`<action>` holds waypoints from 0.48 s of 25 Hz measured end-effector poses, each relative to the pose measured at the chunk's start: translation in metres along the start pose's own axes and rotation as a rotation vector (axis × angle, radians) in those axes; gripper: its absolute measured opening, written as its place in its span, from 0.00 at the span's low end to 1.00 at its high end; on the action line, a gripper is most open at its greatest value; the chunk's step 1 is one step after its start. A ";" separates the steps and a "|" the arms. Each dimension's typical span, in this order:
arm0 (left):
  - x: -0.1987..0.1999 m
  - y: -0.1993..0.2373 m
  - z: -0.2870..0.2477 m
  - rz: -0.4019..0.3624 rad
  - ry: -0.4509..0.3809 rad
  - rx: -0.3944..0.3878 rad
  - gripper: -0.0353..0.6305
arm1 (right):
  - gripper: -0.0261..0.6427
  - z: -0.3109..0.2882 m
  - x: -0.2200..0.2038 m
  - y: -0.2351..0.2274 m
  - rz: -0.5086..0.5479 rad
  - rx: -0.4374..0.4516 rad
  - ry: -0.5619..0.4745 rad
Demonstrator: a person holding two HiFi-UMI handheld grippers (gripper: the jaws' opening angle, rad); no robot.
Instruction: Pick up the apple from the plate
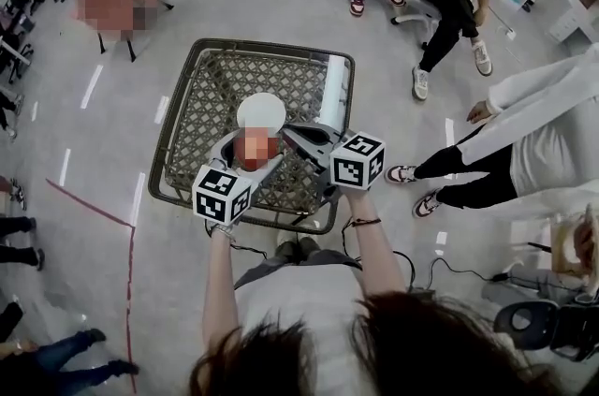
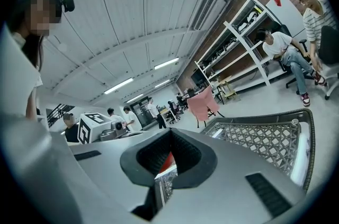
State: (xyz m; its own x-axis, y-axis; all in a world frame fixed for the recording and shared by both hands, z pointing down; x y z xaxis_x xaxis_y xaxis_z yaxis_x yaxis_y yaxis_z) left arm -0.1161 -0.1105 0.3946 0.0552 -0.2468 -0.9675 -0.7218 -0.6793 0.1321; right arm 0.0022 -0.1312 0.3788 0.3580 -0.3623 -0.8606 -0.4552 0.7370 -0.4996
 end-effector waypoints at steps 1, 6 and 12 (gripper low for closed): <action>0.000 0.000 0.000 0.000 0.001 -0.001 0.68 | 0.05 0.000 0.001 0.000 0.000 0.000 0.000; 0.001 0.001 0.000 0.001 0.007 -0.005 0.68 | 0.05 0.000 0.003 -0.001 -0.002 -0.004 -0.005; 0.004 -0.003 0.000 0.002 0.006 -0.008 0.68 | 0.05 0.003 0.007 0.001 -0.001 -0.001 -0.006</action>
State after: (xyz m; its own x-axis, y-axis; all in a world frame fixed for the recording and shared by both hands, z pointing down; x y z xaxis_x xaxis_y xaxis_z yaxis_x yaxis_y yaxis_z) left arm -0.1133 -0.1093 0.3906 0.0580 -0.2528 -0.9658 -0.7164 -0.6843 0.1361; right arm 0.0069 -0.1316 0.3725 0.3637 -0.3599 -0.8592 -0.4552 0.7361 -0.5010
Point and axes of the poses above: the fingertips, and each gripper's own axes: z backward along the fingers, y to its left, x out of its top, the point moved 5 cm from there along z, backward along the fingers, and after that the axes turned 12 degrees about -y, right-handed, at the moved point
